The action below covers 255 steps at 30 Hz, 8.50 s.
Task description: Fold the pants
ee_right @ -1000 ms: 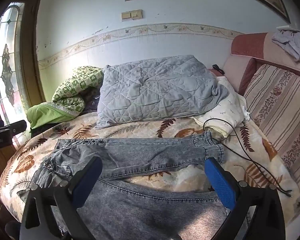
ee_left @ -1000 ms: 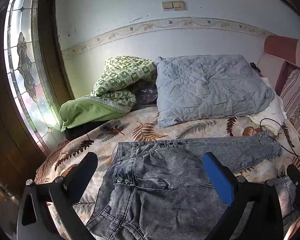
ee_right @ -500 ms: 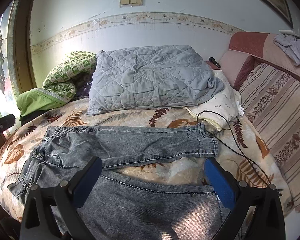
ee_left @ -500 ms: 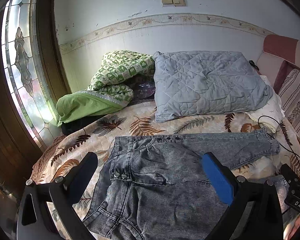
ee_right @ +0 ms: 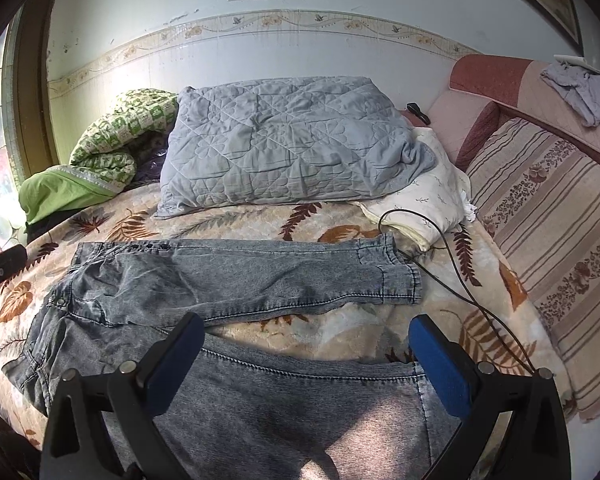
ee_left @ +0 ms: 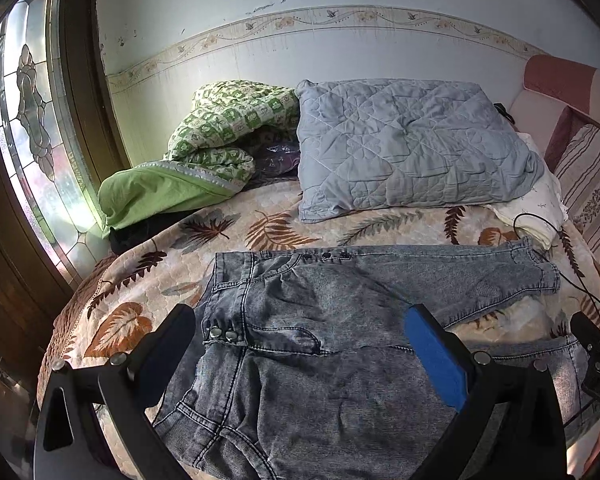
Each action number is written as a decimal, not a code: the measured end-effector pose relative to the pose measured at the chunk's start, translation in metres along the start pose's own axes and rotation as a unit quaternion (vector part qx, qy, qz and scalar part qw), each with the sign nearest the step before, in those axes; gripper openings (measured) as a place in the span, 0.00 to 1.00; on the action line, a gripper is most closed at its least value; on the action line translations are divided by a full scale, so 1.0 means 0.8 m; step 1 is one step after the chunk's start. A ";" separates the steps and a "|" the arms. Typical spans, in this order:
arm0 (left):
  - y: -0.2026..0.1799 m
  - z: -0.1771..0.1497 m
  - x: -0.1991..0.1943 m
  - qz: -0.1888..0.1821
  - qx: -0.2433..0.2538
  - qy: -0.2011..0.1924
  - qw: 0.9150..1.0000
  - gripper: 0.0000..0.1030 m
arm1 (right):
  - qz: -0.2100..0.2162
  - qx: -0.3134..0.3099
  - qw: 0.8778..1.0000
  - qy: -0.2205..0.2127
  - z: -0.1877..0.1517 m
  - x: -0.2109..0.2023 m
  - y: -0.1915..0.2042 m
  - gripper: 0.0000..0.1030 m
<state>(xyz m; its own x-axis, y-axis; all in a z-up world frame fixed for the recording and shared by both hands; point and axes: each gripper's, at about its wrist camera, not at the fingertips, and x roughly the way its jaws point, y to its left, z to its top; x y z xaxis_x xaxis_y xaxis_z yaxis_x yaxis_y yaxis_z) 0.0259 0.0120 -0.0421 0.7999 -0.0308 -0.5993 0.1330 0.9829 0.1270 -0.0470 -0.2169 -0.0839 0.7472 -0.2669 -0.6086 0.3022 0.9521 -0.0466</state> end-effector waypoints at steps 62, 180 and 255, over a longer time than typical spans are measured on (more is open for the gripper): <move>0.000 0.007 0.056 -0.005 0.013 0.028 1.000 1.00 | -0.045 -0.015 0.999 0.025 0.013 0.048 0.001 1.00; 0.251 -0.059 0.034 -0.195 -0.145 0.149 0.959 0.06 | 0.111 0.232 0.961 0.104 -0.036 0.055 -0.301 0.14; 0.334 -0.102 0.009 -0.074 -0.167 0.153 0.971 0.00 | 0.112 0.198 0.944 0.238 -0.118 0.088 -0.303 0.17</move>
<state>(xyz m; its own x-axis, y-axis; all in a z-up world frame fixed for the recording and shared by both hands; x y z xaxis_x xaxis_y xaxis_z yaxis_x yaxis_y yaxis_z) 0.0194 0.2893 -0.0764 0.5686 -0.1707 -0.8047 -0.0056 0.9774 -0.2113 -0.1236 -0.4521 -0.1902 0.4964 0.1217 -0.8595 0.4353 0.8217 0.3678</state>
